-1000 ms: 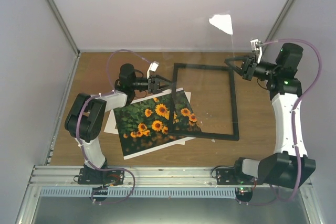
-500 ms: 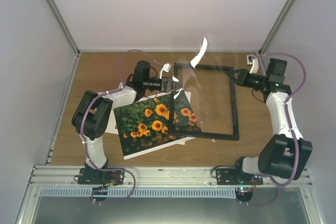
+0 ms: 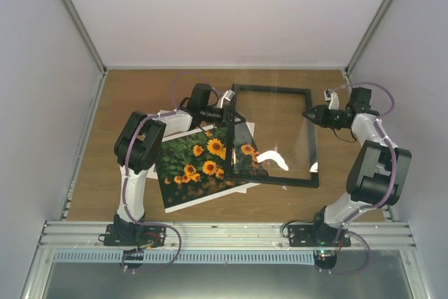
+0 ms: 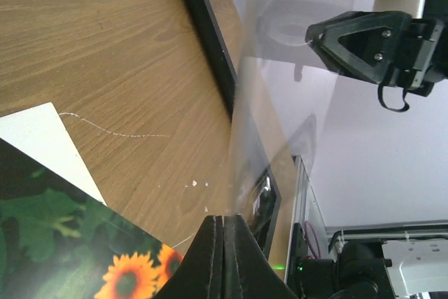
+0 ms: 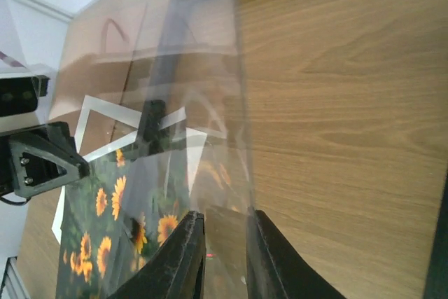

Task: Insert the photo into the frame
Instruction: Place the photo frame item in the photo frame.

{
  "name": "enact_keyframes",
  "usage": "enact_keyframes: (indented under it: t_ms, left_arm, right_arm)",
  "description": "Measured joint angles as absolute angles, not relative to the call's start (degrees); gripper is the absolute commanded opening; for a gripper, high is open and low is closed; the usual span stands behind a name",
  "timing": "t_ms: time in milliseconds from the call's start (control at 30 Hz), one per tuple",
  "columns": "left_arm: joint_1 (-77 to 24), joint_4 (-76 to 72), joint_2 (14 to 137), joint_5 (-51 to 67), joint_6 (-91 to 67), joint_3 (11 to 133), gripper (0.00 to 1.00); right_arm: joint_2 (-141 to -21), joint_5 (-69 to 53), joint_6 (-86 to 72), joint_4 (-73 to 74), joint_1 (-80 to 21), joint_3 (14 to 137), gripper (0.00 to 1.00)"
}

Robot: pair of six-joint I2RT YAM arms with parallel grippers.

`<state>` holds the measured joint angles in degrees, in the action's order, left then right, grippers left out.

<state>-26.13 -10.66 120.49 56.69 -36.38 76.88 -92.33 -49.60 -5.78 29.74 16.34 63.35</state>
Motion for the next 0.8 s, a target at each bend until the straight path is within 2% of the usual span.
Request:
enact_keyframes:
  t_ms: [100, 133, 367, 800]
  left_arm:
    - [-25.98, -11.35, 120.53, 57.04, -36.67, 76.88, 0.00]
    - [-26.00, -11.77, 120.62, 57.17, -36.73, 76.88, 0.00]
    - [-27.29, -10.70, 121.10, 55.90, -32.77, 78.76, 0.00]
    - [-27.70, -4.49, 121.03, 53.32, -25.85, 77.43, 0.00]
  right_arm:
    - [-94.06, -50.76, -4.45, 30.13, 17.63, 63.70, 0.01]
    - [-94.41, -51.37, -4.14, 30.24, 17.82, 63.70, 0.01]
    - [-95.07, -52.69, -0.95, 27.79, 18.06, 63.33, 0.01]
    - [-94.70, -53.12, 5.85, 20.99, 18.44, 54.46, 0.01]
